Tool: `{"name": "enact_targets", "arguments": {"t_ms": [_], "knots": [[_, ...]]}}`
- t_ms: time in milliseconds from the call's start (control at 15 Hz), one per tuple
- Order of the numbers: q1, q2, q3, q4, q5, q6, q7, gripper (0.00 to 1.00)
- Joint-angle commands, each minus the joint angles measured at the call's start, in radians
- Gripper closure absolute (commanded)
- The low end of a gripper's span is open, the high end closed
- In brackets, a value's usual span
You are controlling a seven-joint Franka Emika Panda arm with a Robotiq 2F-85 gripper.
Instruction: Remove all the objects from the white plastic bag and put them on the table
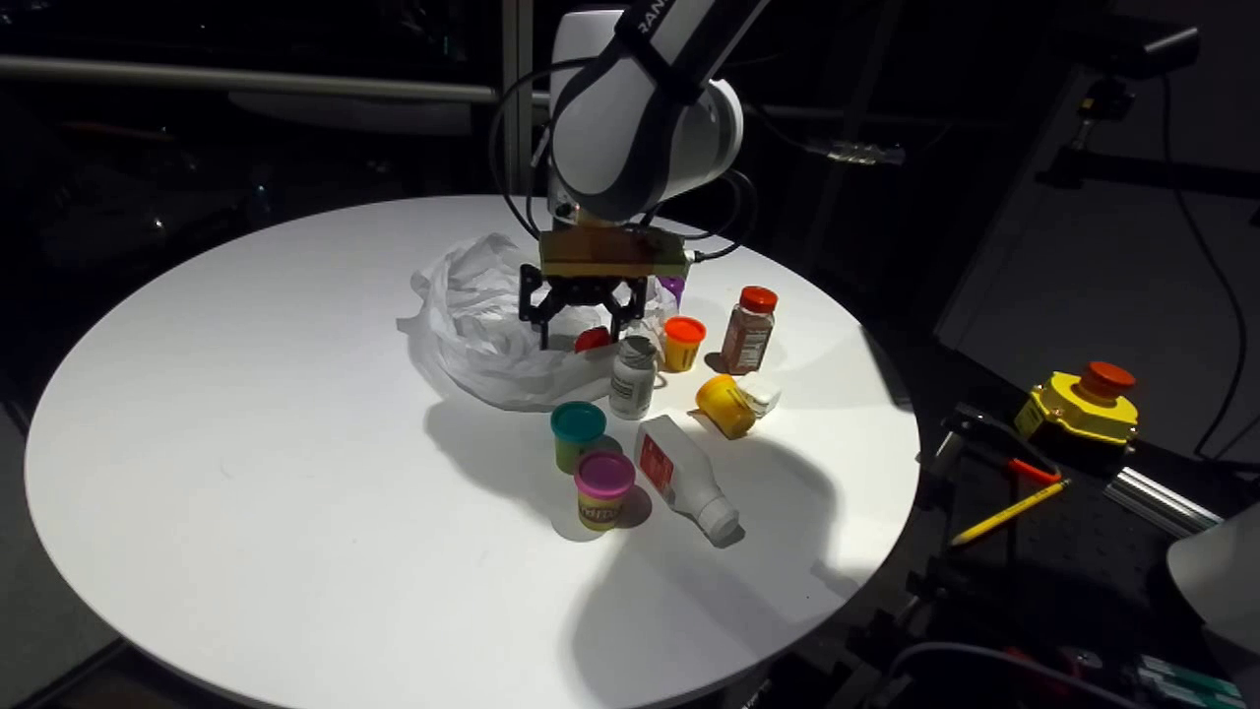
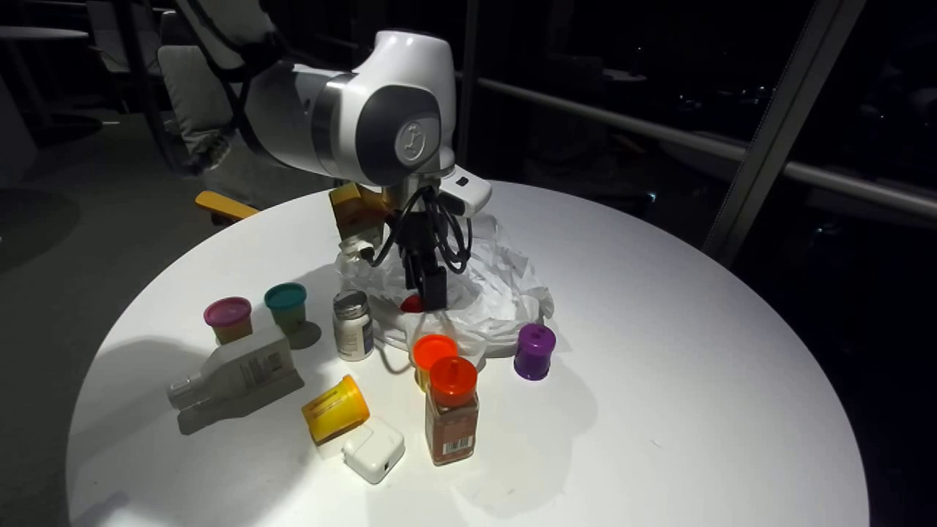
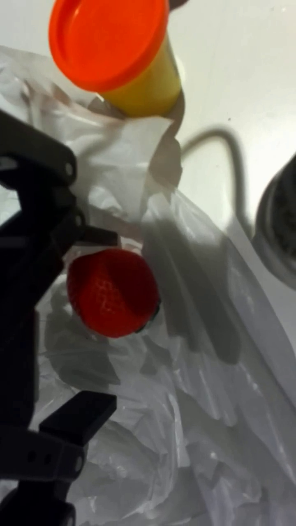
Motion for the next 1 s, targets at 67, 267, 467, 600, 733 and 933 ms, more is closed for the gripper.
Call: {"name": "enact_targets", "arguments": {"t_ms": [67,267,467,600,733,933], "knots": [[0.006,-0.059,0.009,-0.051,0.027,-0.005,0.03,0.49],[0.01,-0.087,0.014,-0.084,0.03,0.001,0.053,0.72],[0.004,-0.127,0.025,-0.113,0.039,0.004,0.074,0.77],[0.017,-0.163,0.01,-0.124,0.033,0.009,0.106,0.77],[0.033,-0.206,-0.009,-0.135,0.011,0.015,0.145,0.77],[0.051,-0.275,-0.019,-0.161,-0.014,0.009,0.188,0.77]]}}
